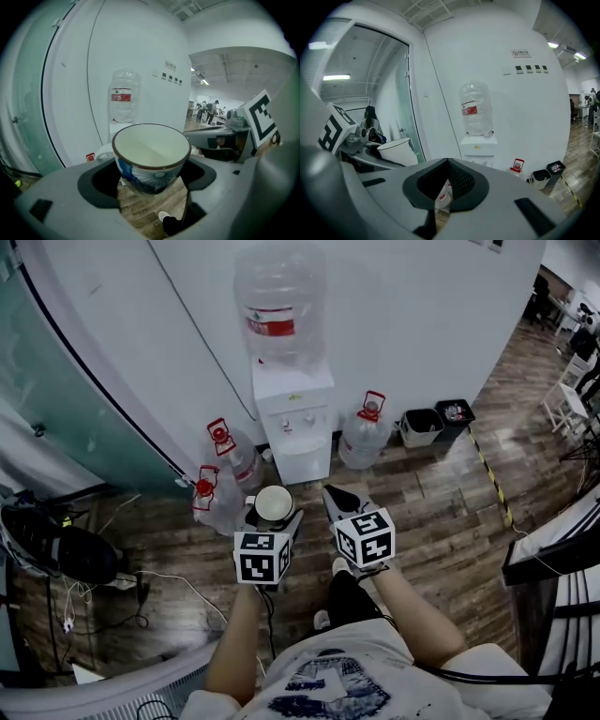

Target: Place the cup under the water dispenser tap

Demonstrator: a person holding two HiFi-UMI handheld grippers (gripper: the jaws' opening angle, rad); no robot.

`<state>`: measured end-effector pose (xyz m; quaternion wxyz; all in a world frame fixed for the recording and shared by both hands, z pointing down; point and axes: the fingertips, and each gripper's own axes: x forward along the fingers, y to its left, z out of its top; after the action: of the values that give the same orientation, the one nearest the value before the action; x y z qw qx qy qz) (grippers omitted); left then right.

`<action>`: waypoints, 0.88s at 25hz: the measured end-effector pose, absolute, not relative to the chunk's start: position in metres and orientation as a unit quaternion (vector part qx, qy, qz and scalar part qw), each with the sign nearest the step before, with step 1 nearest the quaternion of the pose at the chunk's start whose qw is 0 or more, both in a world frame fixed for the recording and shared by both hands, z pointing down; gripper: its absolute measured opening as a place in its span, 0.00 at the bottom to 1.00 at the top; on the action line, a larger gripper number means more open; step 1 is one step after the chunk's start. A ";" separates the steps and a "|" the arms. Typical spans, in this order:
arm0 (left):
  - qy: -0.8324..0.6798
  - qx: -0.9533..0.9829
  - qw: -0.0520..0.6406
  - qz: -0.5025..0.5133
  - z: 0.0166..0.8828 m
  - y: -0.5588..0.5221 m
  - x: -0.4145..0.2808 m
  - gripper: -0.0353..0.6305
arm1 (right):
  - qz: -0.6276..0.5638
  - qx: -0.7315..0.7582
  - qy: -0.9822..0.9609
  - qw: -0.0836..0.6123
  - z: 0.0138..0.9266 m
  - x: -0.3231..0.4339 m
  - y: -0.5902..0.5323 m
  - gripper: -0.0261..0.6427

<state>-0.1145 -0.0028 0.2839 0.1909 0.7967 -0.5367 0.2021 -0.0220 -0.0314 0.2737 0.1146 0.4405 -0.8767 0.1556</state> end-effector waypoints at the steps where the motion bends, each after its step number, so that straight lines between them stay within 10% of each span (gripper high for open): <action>1: -0.537 0.796 0.191 0.203 0.286 -0.011 -0.116 0.69 | 0.157 0.440 -0.877 0.115 0.276 -0.024 -0.040 0.07; 22: -0.546 0.769 0.247 0.222 0.406 -0.208 -0.114 0.69 | 0.185 0.417 -0.876 0.156 0.386 -0.025 -0.238 0.07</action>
<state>-0.1142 -0.2077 0.4060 0.2474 0.7687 -0.5463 0.2225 -0.0254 -0.2378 0.3860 0.1564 0.4172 -0.8759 0.1849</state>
